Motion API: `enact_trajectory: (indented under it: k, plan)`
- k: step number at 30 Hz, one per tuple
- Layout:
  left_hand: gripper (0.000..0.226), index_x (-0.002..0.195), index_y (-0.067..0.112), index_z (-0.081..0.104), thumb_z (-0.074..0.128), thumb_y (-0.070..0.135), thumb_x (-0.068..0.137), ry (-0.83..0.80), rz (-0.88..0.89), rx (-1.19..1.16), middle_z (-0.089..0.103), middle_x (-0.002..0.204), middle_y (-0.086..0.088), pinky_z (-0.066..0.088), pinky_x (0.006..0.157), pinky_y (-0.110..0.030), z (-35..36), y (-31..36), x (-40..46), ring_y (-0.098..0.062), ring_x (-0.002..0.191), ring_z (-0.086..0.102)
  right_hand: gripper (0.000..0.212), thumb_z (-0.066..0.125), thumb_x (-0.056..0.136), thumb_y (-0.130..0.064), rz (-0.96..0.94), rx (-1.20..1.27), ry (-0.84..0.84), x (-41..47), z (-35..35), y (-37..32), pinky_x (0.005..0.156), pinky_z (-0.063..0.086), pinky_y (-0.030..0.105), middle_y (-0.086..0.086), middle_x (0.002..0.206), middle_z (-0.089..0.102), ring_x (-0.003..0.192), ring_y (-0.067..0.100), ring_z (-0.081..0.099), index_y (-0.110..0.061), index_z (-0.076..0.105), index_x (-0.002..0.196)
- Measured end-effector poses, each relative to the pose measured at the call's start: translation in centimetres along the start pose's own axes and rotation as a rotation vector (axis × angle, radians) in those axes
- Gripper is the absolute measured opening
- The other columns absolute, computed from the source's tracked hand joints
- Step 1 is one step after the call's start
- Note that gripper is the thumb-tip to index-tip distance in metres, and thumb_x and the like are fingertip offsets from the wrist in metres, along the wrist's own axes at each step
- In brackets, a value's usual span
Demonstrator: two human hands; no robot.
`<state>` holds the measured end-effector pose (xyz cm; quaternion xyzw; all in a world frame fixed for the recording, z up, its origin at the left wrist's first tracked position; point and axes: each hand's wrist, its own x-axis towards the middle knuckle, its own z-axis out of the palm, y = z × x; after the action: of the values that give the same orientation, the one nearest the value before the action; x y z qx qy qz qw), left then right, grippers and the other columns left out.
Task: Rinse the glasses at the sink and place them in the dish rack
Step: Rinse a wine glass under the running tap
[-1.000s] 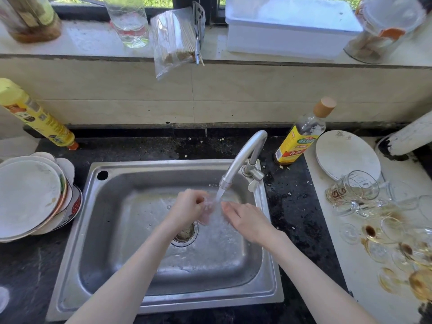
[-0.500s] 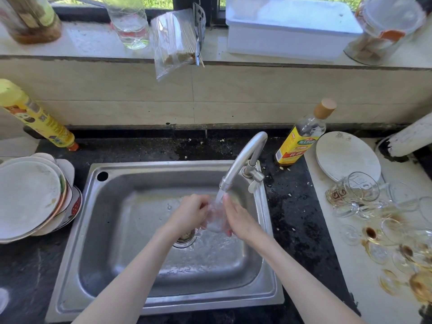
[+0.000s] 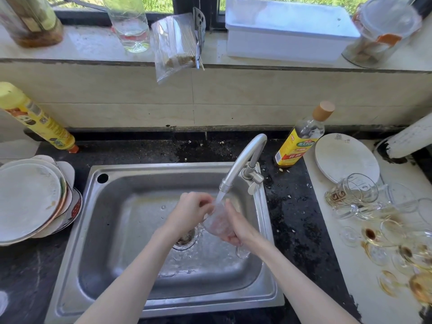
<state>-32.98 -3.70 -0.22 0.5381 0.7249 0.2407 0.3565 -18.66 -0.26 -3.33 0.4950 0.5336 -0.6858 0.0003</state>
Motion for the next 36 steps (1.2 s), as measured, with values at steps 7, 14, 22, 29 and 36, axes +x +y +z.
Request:
enact_trajectory:
  k: [7, 14, 22, 29, 36]
  plan:
    - [0.029, 0.061, 0.015, 0.06, 0.053, 0.006, 0.087, 0.042, -0.25, -0.201, 0.057, 0.044, 0.0, 0.038, 0.039, -0.012, 0.1, -0.3, -0.2, -0.002, 0.031, 0.046, 0.059, 0.026, 0.088, -0.059, -0.276, -0.16, 0.208, -0.9, 0.4, 0.4, 0.1, 0.036, 0.028, -0.012, 0.131, 0.05, 0.121, 0.007, 0.046, -0.024, 0.045, 0.131]
    - [0.019, 0.107, 0.021, 0.065, 0.053, 0.025, 0.094, -0.062, -0.002, -0.525, 0.066, 0.082, 0.016, 0.039, 0.059, -0.009, 0.4, 1.1, -1.2, 0.007, 0.064, 0.052, 0.052, 0.019, 0.103, -0.038, -0.136, 0.484, 0.155, -0.8, 0.0, -0.8, 0.036, 0.028, 0.017, -0.004, 0.051, 0.058, 0.041, 0.009, 0.046, -0.019, 0.063, 0.081]
    - [0.043, 0.109, 0.046, 0.052, 0.075, 0.033, 0.074, -0.093, 0.028, -0.385, 0.058, 0.107, 0.026, 0.033, 0.08, -0.004, 1.1, -0.6, -1.8, 0.016, 0.097, 0.047, 0.052, 0.018, 0.103, -0.038, -0.15, 0.421, 0.12, 0.3, 0.0, 0.1, 0.049, 0.029, 0.023, -0.005, 0.058, 0.058, 0.048, 0.008, 0.039, -0.021, 0.068, 0.097]
    - [0.032, 0.107, 0.026, 0.059, 0.068, 0.033, 0.077, 0.107, -0.115, -0.594, 0.063, 0.104, 0.009, 0.041, 0.071, -0.005, 1.5, -1.2, -1.7, -0.003, 0.089, 0.058, 0.027, 0.038, 0.099, -0.032, -0.214, 0.122, 0.124, -0.7, -0.3, 0.4, 0.086, 0.052, 0.026, 0.003, 0.094, 0.068, 0.087, 0.015, 0.066, -0.024, 0.063, 0.096]
    - [0.048, 0.106, 0.029, 0.059, 0.079, 0.036, 0.062, 0.096, -0.025, -0.411, 0.066, 0.1, 0.007, 0.049, 0.088, -0.03, 2.3, -2.1, -1.3, -0.01, 0.093, 0.062, 0.036, 0.039, 0.099, -0.009, 0.145, 0.681, 0.357, 3.3, -5.2, 0.8, 0.094, 0.046, 0.039, 0.02, 0.108, 0.059, 0.1, 0.031, 0.059, 0.007, 0.04, 0.132]
